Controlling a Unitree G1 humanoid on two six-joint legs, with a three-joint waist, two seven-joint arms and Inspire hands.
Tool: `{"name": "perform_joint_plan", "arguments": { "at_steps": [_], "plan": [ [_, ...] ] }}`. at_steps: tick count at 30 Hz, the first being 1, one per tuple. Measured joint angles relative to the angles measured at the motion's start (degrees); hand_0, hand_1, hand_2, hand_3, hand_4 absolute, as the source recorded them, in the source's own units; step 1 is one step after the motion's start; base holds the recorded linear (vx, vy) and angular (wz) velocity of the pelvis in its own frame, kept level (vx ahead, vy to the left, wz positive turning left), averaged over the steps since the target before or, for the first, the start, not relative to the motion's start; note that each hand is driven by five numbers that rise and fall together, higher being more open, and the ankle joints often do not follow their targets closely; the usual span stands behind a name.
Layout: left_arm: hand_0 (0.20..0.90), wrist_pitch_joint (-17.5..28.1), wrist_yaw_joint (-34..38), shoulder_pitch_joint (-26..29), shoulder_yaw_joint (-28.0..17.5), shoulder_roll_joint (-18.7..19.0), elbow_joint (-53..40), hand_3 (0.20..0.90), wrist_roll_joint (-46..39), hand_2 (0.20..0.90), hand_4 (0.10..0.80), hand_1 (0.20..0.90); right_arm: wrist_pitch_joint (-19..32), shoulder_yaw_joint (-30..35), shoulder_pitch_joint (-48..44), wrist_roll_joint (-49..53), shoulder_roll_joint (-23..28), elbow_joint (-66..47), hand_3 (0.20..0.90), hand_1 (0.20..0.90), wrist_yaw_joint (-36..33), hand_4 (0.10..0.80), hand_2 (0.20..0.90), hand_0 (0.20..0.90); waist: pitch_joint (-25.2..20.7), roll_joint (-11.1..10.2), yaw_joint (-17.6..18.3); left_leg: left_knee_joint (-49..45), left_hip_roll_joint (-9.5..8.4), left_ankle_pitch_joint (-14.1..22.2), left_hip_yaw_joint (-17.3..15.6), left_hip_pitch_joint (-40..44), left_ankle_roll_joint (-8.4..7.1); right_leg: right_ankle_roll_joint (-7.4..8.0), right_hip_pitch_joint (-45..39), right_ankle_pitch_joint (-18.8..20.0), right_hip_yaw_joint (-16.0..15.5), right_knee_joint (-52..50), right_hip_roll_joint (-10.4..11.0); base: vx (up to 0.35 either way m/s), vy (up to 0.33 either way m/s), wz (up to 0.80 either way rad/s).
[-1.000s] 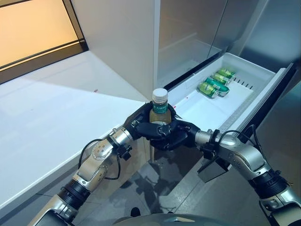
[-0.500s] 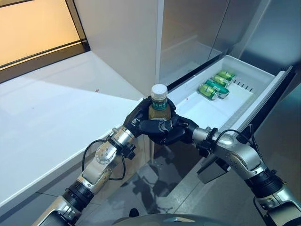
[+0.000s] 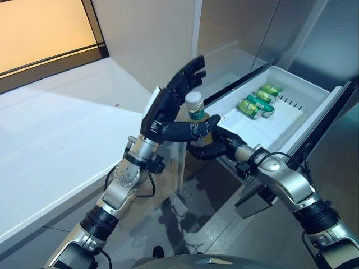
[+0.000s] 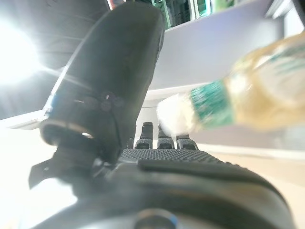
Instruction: Put drinks into fridge and close the fridge
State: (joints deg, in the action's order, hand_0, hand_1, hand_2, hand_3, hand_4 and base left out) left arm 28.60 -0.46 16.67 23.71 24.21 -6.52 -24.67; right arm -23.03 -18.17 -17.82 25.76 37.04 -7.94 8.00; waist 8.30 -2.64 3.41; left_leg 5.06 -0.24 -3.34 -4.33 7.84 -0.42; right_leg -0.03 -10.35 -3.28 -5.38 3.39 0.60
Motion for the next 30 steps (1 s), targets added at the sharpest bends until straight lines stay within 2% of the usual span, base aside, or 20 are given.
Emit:
{"name": "perform_joint_plan", "arguments": {
  "at_steps": [5,6,10,13,15,16,17,21,26,30],
  "plan": [
    [0.9,-0.12,-0.98,0.01,-1.86,0.13,0.11,0.9,-0.2,0.9,0.8,0.9,0.06,6.61,-1.23,-0.22,1.22,2.82,0.2,0.3,-5.19,0.1,0.3,0.3,0.02,-0.02,-0.09,0.0,-0.01,0.0,0.15,-0.18,0.0,0.0,0.0,0.0,-0.09,0.17,-0.19,0.007,-0.01,0.01],
    [0.9,-0.69,-2.6,-0.02,-2.22,0.16,0.09,0.9,-1.16,0.9,0.8,0.9,0.45,7.6,-2.26,-0.29,2.7,4.85,0.2,0.3,-7.05,0.1,0.3,0.3,0.03,0.0,-0.18,0.0,-0.04,0.0,0.23,-0.23,0.0,0.0,-0.01,0.0,-0.17,0.19,-0.19,0.02,-0.027,0.04],
    [0.9,-6.37,-10.58,-1.36,-2.64,0.12,0.06,0.9,-9.87,0.9,0.8,0.9,2.05,10.98,-4.08,-2.28,5.58,10.53,0.2,0.3,-10.37,0.1,0.3,0.3,0.1,0.05,-0.61,0.0,-0.14,0.0,0.69,-0.5,0.0,0.0,-0.1,0.0,-0.53,0.5,-0.19,0.017,-0.015,0.05],
    [0.9,-15.83,-18.66,-5.12,-3.07,0.08,0.49,0.9,-19.01,0.9,0.8,0.9,3.72,12.69,-5.25,-2.12,8.87,14.99,0.2,0.3,-11.81,0.1,0.3,0.3,0.37,0.32,-0.53,0.01,-0.19,0.0,1.19,-0.69,0.0,0.0,-0.18,0.0,-1.09,0.62,-0.17,0.018,-0.007,0.08],
    [0.9,-24.95,-24.3,-9.42,-2.65,0.12,1.01,0.9,-25.45,0.9,0.8,0.9,5.59,13.2,-6.58,-1.81,11.9,19.46,0.2,0.3,-12.0,0.1,0.3,0.3,1.39,0.8,-0.49,0.01,-0.33,0.0,1.75,-0.65,0.0,0.0,-0.6,0.0,-1.6,0.9,0.0,0.045,0.002,0.13],
    [0.9,-26.86,-25.29,-10.33,-2.42,0.21,1.21,0.9,-26.1,0.9,0.8,0.9,5.62,13.39,-6.86,-1.7,12.16,20.28,0.2,0.3,-12.34,0.1,0.3,0.3,1.56,0.83,-0.44,0.0,-0.4,0.0,1.83,-0.63,0.0,0.0,-0.75,0.0,-1.63,1.12,0.1,0.055,0.002,0.14],
    [0.9,-31.07,-27.83,-12.55,-0.66,0.61,2.98,0.9,-27.48,0.9,0.8,0.9,6.08,13.67,-7.55,-1.07,12.9,22.93,0.2,0.3,-12.89,0.1,0.3,0.3,2.12,1.17,-0.51,0.01,-0.63,0.0,2.33,-0.51,0.0,0.0,-1.38,0.0,-2.08,1.65,0.19,0.021,0.001,0.14],
    [0.9,-39.53,-29.36,-18.49,5.32,1.7,9.67,0.9,-28.07,0.9,0.8,0.9,7.21,12.78,-11.39,2.37,14.13,33.95,0.2,0.3,-12.76,0.1,0.3,0.3,3.01,2.34,-1.24,0.01,-0.76,-0.01,3.41,-0.55,0.0,0.01,-1.83,-0.01,-3.34,1.79,0.39,0.03,-0.005,0.16],
    [0.9,-40.58,-28.82,-23.2,5.77,2.63,17.98,0.9,-27.58,0.9,0.8,0.9,8.13,12.15,-14.78,2.35,15.45,47.11,0.2,0.3,-12.62,0.1,0.3,0.3,3.47,3.09,-4.13,0.0,-0.86,-0.53,5.64,-1.66,-0.02,0.03,-1.7,-0.04,-5.58,1.8,0.36,0.026,-0.033,0.22],
    [0.9,-35.22,-26.69,-23.58,5.8,3.69,23.44,0.9,-19.77,0.9,0.8,0.9,8.23,8.17,-18.79,2.24,15.66,53.43,0.2,0.3,-11.27,0.1,0.3,0.3,3.83,3.51,-6.58,-0.01,-0.97,-1.27,6.64,-3.11,-0.07,0.03,-0.78,-0.04,-6.82,1.81,0.29,-0.017,-0.056,0.19]
  ]
}}
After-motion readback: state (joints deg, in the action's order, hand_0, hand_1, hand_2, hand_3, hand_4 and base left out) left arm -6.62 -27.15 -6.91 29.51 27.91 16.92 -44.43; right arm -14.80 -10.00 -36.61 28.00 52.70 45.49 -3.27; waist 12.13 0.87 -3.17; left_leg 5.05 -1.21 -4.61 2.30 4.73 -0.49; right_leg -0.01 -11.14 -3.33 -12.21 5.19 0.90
